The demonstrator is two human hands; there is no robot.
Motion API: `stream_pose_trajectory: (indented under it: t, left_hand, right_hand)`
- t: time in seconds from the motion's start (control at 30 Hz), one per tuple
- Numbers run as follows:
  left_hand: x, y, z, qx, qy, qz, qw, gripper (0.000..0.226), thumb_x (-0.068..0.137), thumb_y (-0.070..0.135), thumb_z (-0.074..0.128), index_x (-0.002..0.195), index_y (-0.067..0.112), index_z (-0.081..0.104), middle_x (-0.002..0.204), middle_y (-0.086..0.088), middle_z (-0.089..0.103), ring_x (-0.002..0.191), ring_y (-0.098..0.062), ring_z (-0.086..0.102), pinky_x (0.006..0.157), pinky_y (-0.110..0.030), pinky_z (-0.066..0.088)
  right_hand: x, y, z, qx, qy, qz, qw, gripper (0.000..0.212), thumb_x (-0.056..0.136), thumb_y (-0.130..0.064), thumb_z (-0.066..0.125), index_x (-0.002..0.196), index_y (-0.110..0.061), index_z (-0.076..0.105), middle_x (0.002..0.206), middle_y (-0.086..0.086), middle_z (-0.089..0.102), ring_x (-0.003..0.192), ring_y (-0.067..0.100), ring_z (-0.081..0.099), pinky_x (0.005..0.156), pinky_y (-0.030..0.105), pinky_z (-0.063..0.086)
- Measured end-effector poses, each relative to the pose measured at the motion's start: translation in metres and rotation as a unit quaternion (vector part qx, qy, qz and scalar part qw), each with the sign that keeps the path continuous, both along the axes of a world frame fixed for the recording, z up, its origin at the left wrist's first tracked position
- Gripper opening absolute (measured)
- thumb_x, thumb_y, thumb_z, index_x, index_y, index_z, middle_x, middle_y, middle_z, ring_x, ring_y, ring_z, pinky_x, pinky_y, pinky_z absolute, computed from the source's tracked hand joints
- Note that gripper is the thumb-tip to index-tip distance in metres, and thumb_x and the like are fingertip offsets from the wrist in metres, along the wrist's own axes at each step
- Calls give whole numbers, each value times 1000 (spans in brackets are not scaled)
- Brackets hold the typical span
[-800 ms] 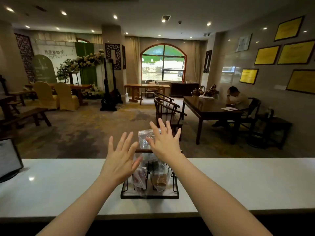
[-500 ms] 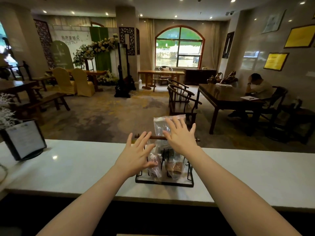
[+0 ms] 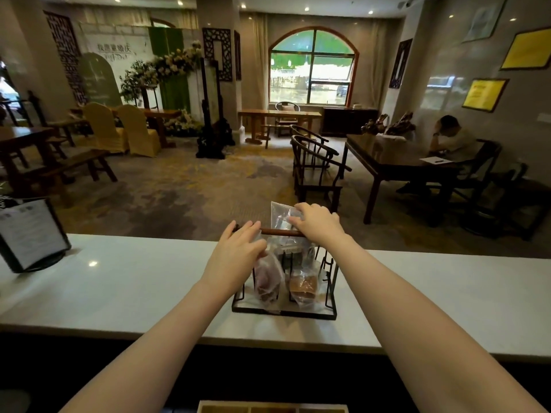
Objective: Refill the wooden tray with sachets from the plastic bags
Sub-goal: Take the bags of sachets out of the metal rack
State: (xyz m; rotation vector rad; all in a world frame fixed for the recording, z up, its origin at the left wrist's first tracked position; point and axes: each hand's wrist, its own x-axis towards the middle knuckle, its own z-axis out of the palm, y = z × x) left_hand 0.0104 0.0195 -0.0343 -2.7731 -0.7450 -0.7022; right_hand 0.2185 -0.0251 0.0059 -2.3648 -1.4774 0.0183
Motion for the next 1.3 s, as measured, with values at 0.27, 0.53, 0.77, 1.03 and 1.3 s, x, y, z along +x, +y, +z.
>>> stream_pose_trajectory:
  t: [0.27, 0.53, 0.77, 1.03, 1.3]
  left_hand:
    - [9, 0, 26, -123, -100, 20, 987, 19, 95, 25, 50, 95, 12, 64, 104, -5, 68, 97, -29, 62, 88, -40, 46]
    - [7, -30, 122, -189, -398, -58, 896, 24, 97, 16, 45, 90, 1, 63, 116, 1, 57, 101, -10, 56, 87, -30, 52]
    - [-12, -49, 128, -175, -350, -24, 920, 26, 91, 14, 51, 72, 2, 63, 73, -16, 68, 61, -29, 62, 55, -36, 53]
    - [-19, -47, 81, -341, -332, 4, 879, 35, 96, 28, 50, 69, 6, 54, 71, -16, 68, 65, -34, 68, 58, -52, 57]
    - [-28, -38, 76, -514, -378, 13, 770, 28, 98, 26, 47, 88, 4, 60, 81, -14, 72, 68, -30, 72, 59, -40, 61]
  right_hand:
    - [-3, 0, -5, 87, 33, 15, 996, 23, 92, -36, 52, 108, -20, 57, 105, 11, 67, 91, 31, 60, 65, 35, 46]
    - [0, 1, -11, 92, 12, 27, 995, 17, 95, -30, 45, 82, -21, 40, 87, 2, 58, 78, 26, 57, 62, 39, 47]
    - [0, -13, 14, 292, 214, 21, 932, 10, 97, -22, 50, 88, -16, 51, 83, -2, 70, 78, 10, 67, 62, 29, 52]
    - [-36, -49, 101, 467, 233, 108, 846, 2, 96, -18, 51, 97, -16, 52, 88, 0, 67, 79, 8, 68, 68, 26, 58]
    - [-92, -93, 105, 408, 287, 231, 835, 7, 91, -18, 58, 90, -12, 60, 87, 15, 65, 73, 31, 63, 61, 39, 54]
